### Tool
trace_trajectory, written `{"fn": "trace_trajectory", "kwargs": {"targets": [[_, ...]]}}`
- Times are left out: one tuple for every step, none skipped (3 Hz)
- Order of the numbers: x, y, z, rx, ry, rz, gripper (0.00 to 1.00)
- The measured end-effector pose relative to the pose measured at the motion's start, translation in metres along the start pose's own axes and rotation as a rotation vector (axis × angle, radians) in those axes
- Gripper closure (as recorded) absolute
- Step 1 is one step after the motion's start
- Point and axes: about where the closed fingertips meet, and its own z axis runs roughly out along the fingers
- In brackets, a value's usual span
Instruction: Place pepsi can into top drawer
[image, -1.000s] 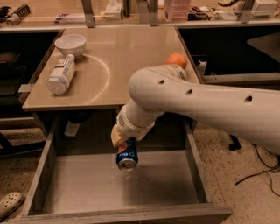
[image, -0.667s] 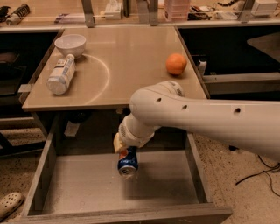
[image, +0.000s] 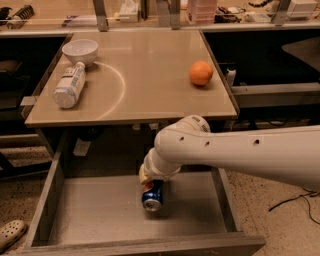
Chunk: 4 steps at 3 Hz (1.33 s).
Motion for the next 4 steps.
{"fn": "trace_trajectory", "kwargs": {"targets": [[-0.0014, 0.0026, -0.0028, -0.002, -0.003, -0.002, 0.81], [-0.0014, 0.0027, -0.0028, -0.002, -0.003, -0.002, 0.57], [-0.0014, 0.0027, -0.0028, -0.002, -0.003, -0.002, 0.34], [-0.0014, 0.0027, -0.0028, -0.002, -0.003, -0.002, 0.13]]}}
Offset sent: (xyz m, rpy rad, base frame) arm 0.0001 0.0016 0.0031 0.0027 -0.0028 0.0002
